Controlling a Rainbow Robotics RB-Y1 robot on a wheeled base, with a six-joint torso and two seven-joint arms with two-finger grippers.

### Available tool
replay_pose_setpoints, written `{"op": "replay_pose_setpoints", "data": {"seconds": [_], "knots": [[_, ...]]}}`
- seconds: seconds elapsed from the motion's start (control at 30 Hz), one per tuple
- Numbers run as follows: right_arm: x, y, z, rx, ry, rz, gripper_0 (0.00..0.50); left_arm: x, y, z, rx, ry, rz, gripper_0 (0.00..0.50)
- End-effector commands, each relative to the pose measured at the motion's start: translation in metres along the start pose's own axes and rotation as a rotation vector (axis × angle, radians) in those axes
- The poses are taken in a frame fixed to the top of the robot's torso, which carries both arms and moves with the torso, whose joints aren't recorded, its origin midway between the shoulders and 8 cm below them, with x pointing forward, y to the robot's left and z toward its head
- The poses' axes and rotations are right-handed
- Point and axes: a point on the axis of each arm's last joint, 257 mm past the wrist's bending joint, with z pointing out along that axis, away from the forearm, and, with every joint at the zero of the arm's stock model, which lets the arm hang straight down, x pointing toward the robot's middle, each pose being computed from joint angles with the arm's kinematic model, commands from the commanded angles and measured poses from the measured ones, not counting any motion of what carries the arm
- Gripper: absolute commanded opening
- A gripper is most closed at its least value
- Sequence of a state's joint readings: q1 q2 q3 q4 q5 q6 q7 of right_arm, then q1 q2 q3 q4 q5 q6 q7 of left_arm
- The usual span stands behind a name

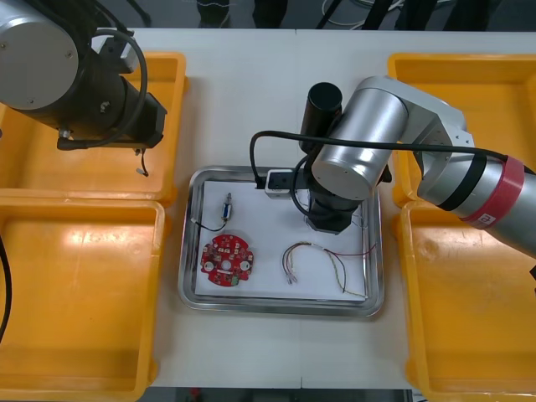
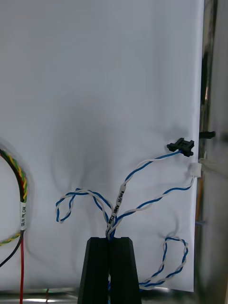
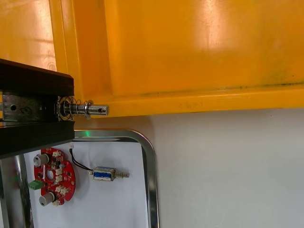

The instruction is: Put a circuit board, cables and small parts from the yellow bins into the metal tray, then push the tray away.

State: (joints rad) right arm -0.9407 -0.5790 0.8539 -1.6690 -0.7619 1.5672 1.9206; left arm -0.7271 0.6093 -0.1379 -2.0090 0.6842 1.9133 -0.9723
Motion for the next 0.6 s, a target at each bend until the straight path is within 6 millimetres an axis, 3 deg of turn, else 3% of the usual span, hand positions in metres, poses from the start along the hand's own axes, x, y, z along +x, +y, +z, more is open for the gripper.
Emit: {"op": "replay_pose_setpoints", "data": {"seconds": [0.03, 0.2, 0.23, 0.27, 0.3, 0.33, 0.37, 0.6], "knots": [[-0.0113, -0.001, 0.0042, 0.012, -0.025, -0.013, 0.0, -0.0047, -0.0034, -0.0098, 0.023, -0.03, -0.101, 0.0], [-0.0078, -0.0031, 0.0052, 0.019, -0.017, -0.011, 0.0, -0.0045, -0.0037, -0.0098, 0.024, -0.029, -0.101, 0.0], [-0.0074, -0.0029, 0.0052, 0.018, -0.015, -0.009, 0.038, -0.0047, -0.0034, -0.0098, 0.023, -0.03, -0.103, 0.0], [-0.0074, -0.0029, 0.0052, 0.018, -0.015, -0.009, 0.116, -0.0048, -0.0036, -0.0101, 0.024, -0.031, -0.102, 0.0], [-0.0068, -0.002, 0.0057, 0.017, -0.013, -0.011, 0.319, -0.0046, -0.003, -0.0099, 0.023, -0.029, -0.102, 0.0], [-0.0068, -0.0025, 0.0052, 0.018, -0.012, -0.01, 0.476, -0.0041, -0.0031, -0.0093, 0.023, -0.028, -0.103, 0.0], [-0.0065, -0.0031, 0.0052, 0.018, -0.012, -0.008, 0.5, -0.0047, -0.0034, -0.0098, 0.023, -0.03, -0.103, 0.0], [-0.0025, -0.0094, 0.0025, 0.047, 0.001, -0.016, 0.5, -0.0045, -0.0037, -0.0098, 0.024, -0.029, -0.104, 0.0]]}}
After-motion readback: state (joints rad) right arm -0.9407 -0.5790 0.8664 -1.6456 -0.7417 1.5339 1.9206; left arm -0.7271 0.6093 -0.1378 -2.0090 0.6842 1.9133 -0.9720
